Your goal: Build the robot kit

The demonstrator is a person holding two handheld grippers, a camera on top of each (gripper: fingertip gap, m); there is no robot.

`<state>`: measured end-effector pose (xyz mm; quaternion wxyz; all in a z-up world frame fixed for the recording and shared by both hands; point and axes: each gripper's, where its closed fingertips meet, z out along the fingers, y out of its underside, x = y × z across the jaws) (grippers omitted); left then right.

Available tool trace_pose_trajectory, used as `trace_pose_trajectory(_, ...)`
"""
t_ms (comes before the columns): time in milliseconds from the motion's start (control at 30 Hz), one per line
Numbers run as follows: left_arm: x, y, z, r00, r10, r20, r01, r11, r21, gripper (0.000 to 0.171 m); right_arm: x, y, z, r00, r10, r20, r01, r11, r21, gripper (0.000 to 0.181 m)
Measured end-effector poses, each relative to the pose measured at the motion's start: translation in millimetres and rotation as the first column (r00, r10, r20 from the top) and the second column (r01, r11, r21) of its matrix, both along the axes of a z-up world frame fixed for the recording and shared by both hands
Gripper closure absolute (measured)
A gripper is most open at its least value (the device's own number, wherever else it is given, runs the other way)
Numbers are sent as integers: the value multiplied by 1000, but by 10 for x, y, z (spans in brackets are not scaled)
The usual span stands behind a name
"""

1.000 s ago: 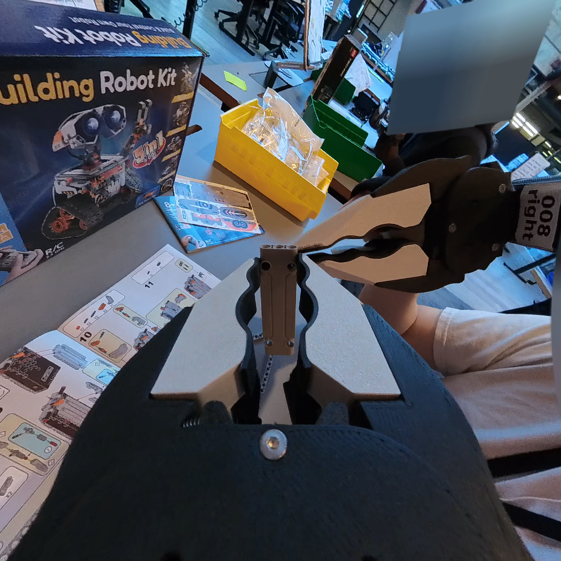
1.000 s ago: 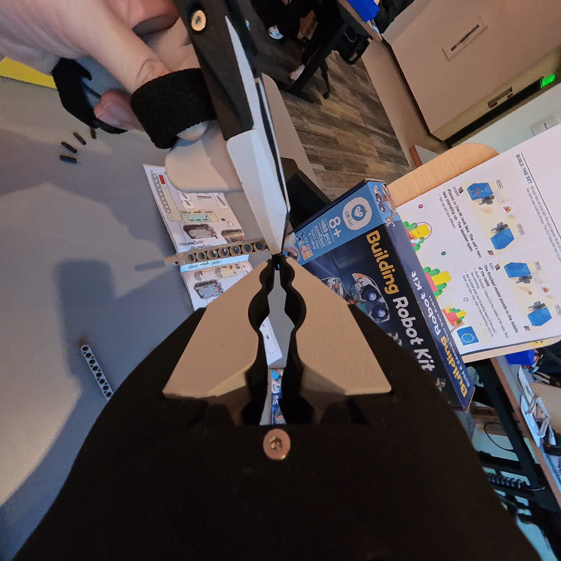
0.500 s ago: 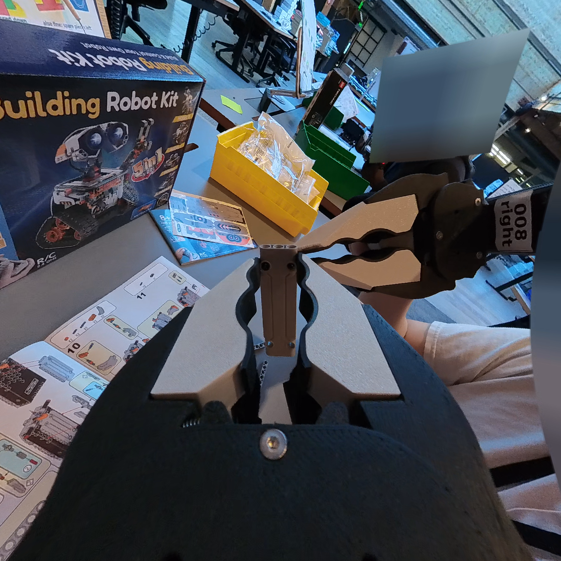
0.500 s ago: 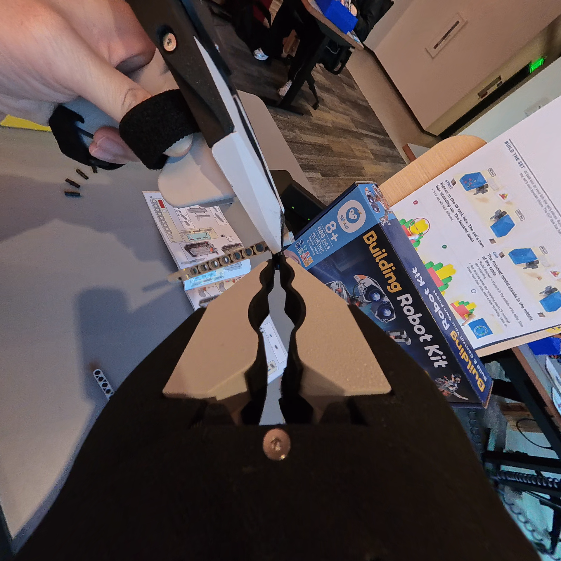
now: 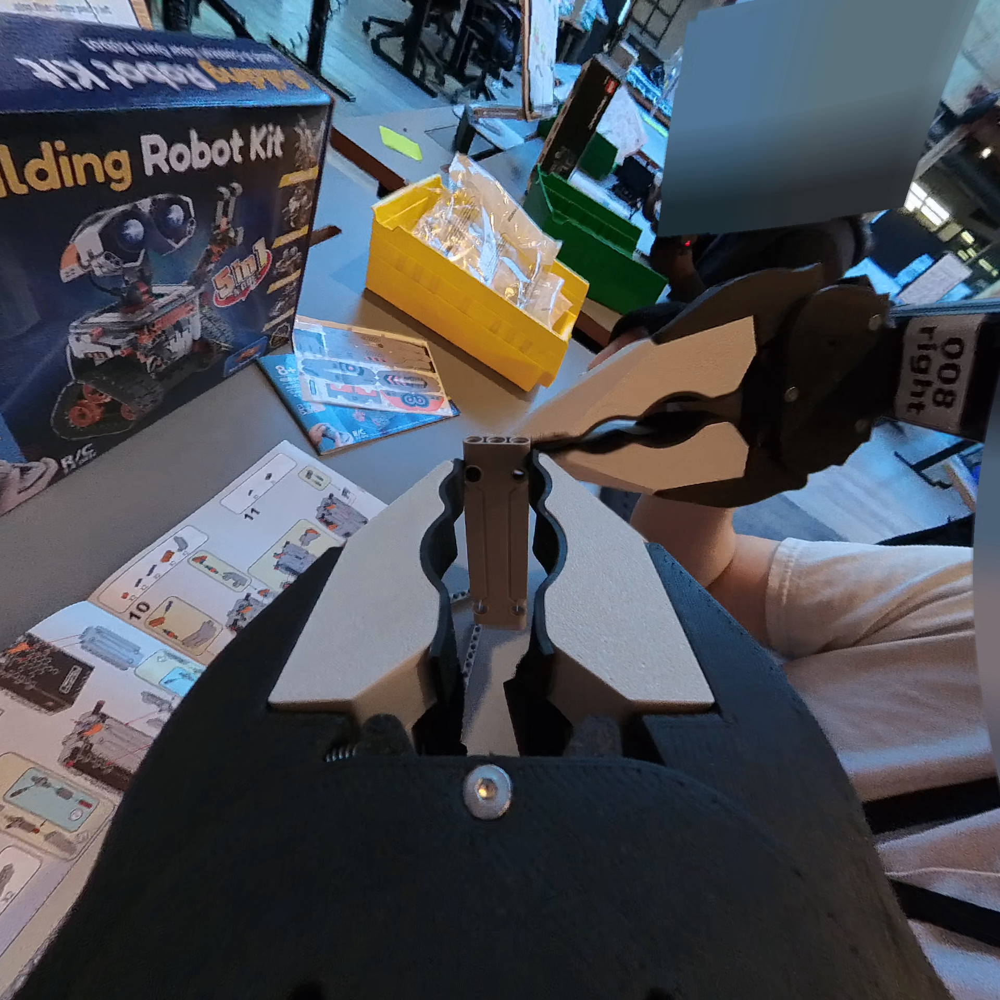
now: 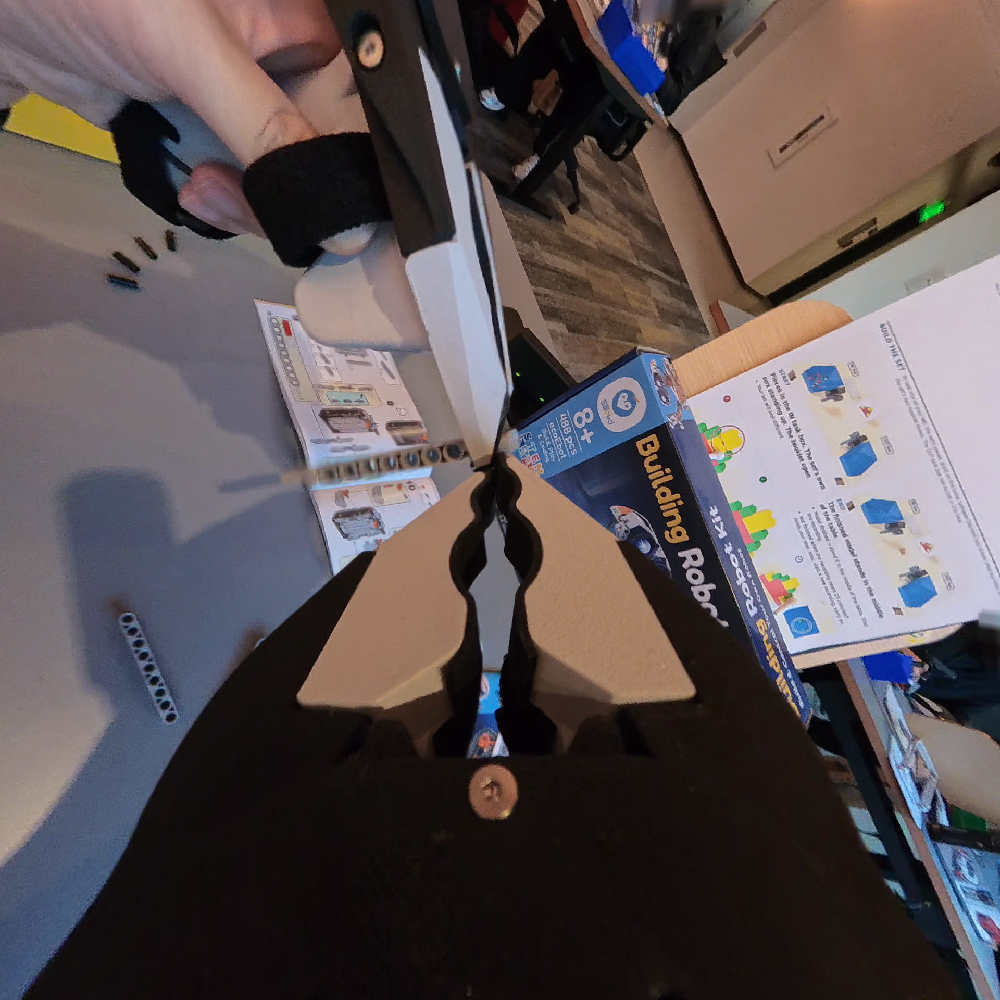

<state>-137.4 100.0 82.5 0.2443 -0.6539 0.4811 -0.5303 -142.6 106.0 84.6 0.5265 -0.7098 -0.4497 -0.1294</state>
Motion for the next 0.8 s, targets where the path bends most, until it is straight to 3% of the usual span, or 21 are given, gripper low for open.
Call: trace_pose_trajectory(800,73,-82,176,991,-52,127,62,996,-70,150,97,-43,116,988,10,-157,-15,999,-31,181)
